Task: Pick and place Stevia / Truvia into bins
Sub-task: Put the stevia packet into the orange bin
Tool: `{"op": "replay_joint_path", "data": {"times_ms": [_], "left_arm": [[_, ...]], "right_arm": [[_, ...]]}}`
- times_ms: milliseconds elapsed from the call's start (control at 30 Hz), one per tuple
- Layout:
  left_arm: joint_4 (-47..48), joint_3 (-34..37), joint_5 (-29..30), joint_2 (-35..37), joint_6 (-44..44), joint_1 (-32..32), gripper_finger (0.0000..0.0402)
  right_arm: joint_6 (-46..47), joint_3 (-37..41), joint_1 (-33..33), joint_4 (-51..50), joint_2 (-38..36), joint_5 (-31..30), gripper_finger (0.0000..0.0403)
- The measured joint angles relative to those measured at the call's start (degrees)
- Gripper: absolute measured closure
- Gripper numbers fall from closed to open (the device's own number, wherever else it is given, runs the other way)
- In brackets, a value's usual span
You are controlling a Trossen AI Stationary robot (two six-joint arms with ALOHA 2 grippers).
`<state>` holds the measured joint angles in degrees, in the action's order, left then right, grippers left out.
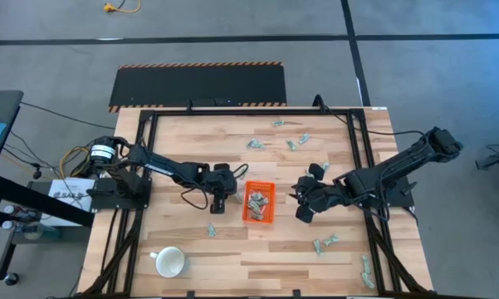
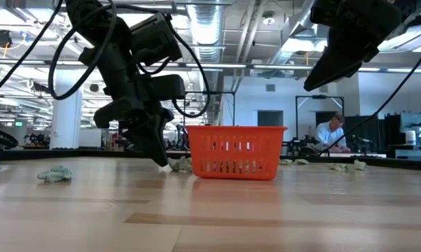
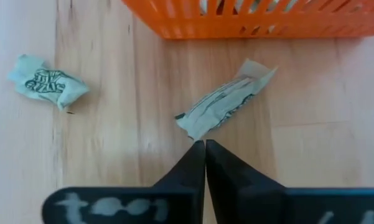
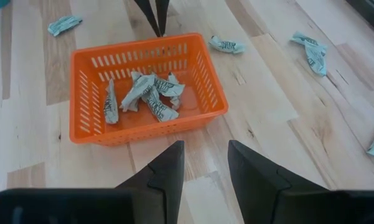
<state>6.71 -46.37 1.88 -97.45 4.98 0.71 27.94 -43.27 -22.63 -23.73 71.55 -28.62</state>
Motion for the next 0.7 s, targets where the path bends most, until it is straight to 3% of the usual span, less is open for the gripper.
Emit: {"op": "replay_joint_path", "data": {"times_ms": [233,433,567,700], "left_arm": [[1.45,-0.43,0.19,0.51,0.65,0.0,0.0401],[8.19,-4.02,-0.32,0.51,8.39,-0.02,0.0395],[12.51,-7.05,-1.26,0.51,11.89,0.0,0.0363],[12.87,-7.15,-2.5,0.44,15.89,0.54,0.0307]], "right_arm": [[0.0,0.0,0.0,-0.13,0.0,0.02,0.0287],[0.01,0.0,0.0,-0.2,0.0,0.02,0.0287],[0.0,0.0,0.0,-0.2,0.0,0.04,0.0287],[0.0,0.0,0.0,-0.2,0.0,0.04,0.0287]]}}
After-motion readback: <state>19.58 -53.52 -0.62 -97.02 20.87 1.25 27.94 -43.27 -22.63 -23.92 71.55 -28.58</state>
